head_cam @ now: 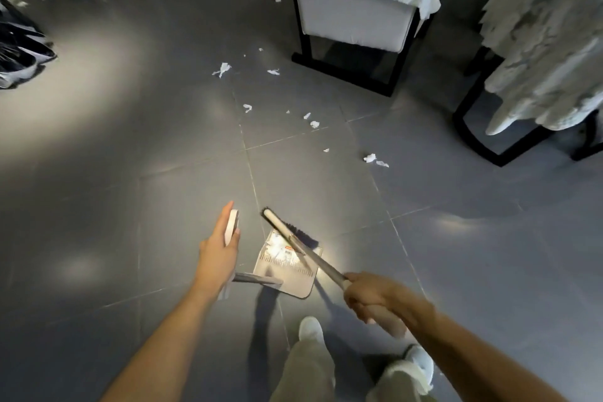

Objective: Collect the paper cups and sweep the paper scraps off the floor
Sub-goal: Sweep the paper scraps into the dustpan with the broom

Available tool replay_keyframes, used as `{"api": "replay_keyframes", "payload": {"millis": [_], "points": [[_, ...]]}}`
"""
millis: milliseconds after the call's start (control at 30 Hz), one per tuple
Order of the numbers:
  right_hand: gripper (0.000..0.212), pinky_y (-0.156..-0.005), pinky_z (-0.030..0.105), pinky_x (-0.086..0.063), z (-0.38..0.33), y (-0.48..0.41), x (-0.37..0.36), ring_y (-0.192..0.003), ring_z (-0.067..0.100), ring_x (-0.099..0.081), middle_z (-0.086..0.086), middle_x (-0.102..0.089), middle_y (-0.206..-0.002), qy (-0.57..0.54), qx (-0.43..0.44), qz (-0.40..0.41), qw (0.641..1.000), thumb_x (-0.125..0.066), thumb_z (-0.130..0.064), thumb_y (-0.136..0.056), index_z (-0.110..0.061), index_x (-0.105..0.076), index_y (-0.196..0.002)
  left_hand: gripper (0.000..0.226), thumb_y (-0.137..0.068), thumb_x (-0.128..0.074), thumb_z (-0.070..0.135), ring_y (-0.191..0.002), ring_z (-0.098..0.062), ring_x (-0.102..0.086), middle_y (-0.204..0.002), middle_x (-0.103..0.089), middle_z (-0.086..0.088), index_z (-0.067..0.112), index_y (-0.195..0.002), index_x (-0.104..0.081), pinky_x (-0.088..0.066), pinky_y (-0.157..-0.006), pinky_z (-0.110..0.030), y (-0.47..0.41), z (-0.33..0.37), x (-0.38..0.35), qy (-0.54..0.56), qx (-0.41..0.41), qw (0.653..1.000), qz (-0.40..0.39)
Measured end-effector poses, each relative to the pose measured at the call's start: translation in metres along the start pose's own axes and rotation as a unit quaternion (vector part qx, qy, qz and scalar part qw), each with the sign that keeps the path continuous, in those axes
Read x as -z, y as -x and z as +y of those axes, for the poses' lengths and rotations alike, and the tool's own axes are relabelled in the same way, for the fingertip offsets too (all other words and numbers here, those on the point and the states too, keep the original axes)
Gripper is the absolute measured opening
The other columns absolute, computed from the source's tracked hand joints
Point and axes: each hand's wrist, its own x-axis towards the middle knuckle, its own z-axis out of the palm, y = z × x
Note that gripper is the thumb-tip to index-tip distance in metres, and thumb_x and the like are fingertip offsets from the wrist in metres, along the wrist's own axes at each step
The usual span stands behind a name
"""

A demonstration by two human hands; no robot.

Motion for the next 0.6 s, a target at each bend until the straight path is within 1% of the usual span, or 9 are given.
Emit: {"api": "replay_keyframes", "payload": {"millis": [33,100,133,200,267,333,467,533,600], "points": [[0.014,-0.053,0.010,-0.043,-0.002,0.003,0.002,-0.059,0.004,-0.051,-0.008,-0.044,-0.076,-0.015,-0.002,-0.020,1.000,-0.049,-0.008,-0.088,-0.018,-0.056,-0.096,0.050,-0.098,-0.045,0.020,-0.090,-0.040,-0.057,-0.089,-0.059,-0.016,0.045,-0.141,-0.034,-0.044,-0.084,-0.040,-0.003,0.000,0.001,0.005,-0.003,1.000,-0.004],[0.040,-0.053,0.016,-0.041,-0.005,0.012,0.016,-0.057,0.007,-0.047,-0.004,-0.048,-0.071,-0.041,-0.021,-0.019,0.999,-0.052,-0.006,-0.082,-0.005,-0.054,-0.122,0.051,-0.098,-0.045,0.021,-0.090,-0.040,-0.058,-0.091,-0.060,-0.017,0.047,-0.140,-0.034,-0.045,-0.085,-0.041,-0.009,-0.001,0.004,0.005,-0.009,1.000,-0.012],[0.042,-0.052,0.019,-0.041,-0.007,0.019,0.025,-0.054,0.009,-0.047,-0.002,-0.050,-0.065,-0.047,-0.027,-0.025,0.998,-0.052,-0.004,-0.081,-0.004,-0.054,-0.123,0.050,-0.098,-0.045,0.022,-0.093,-0.040,-0.058,-0.097,-0.062,-0.016,0.048,-0.140,-0.033,-0.044,-0.087,-0.040,-0.011,-0.001,0.006,0.005,-0.015,1.000,-0.019],[0.035,-0.043,0.020,-0.040,-0.011,0.037,0.042,-0.044,0.010,-0.043,0.001,-0.046,-0.054,-0.100,-0.034,-0.052,0.993,-0.048,0.004,-0.084,-0.007,-0.053,-0.116,0.049,-0.099,-0.044,0.023,-0.097,-0.038,-0.058,-0.114,-0.062,-0.010,0.046,-0.140,-0.034,-0.043,-0.089,-0.036,-0.012,0.001,0.008,0.003,-0.036,0.999,-0.037],[0.046,-0.038,0.019,-0.040,-0.013,0.051,0.057,-0.039,0.009,-0.041,0.002,-0.044,-0.051,-0.137,-0.026,-0.053,0.989,-0.045,0.007,-0.086,-0.016,-0.044,-0.127,0.049,-0.099,-0.045,0.021,-0.100,-0.037,-0.058,-0.124,-0.058,-0.005,0.043,-0.141,-0.035,-0.041,-0.091,-0.033,-0.016,0.006,0.008,0.000,-0.056,0.997,-0.045],[0.059,-0.038,0.020,-0.041,-0.015,0.054,0.074,-0.040,0.010,-0.040,0.003,-0.045,-0.051,-0.149,-0.024,-0.018,0.988,-0.044,0.006,-0.088,-0.025,-0.034,-0.136,0.049,-0.099,-0.046,0.019,-0.101,-0.039,-0.058,-0.128,-0.057,-0.004,0.042,-0.141,-0.035,-0.041,-0.093,-0.035,-0.027,0.015,0.005,-0.007,-0.071,0.996,-0.051],[0.065,-0.038,0.022,-0.040,-0.019,0.033,0.120,-0.043,0.015,-0.040,0.007,-0.045,-0.053,-0.170,-0.023,0.087,0.981,-0.044,0.005,-0.085,-0.024,-0.035,-0.143,0.048,-0.098,-0.046,0.020,-0.096,-0.036,-0.058,-0.112,-0.064,-0.015,0.043,-0.140,-0.036,-0.041,-0.084,-0.030,-0.062,0.043,-0.004,-0.010,-0.084,0.995,-0.053],[0.061,-0.037,0.021,-0.038,-0.023,0.017,0.147,-0.043,0.018,-0.039,0.008,-0.045,-0.050,-0.182,-0.019,0.141,0.973,-0.042,0.007,-0.083,-0.020,-0.042,-0.137,0.048,-0.098,-0.046,0.023,-0.081,-0.033,-0.057,-0.093,-0.065,-0.021,0.049,-0.137,-0.035,-0.043,-0.074,-0.025,-0.085,0.062,-0.011,-0.019,-0.092,0.994,-0.054],[0.053,-0.038,0.023,-0.038,-0.026,-0.004,0.178,-0.043,0.019,-0.040,0.007,-0.045,-0.047,-0.196,-0.021,0.187,0.962,-0.042,0.007,-0.082,-0.016,-0.051,-0.128,0.048,-0.098,-0.045,0.025,-0.077,-0.031,-0.055,-0.084,-0.063,-0.021,0.053,-0.136,-0.034,-0.043,-0.071,-0.024,-0.111,0.081,-0.022,-0.024,-0.099,0.993,-0.062]]}}
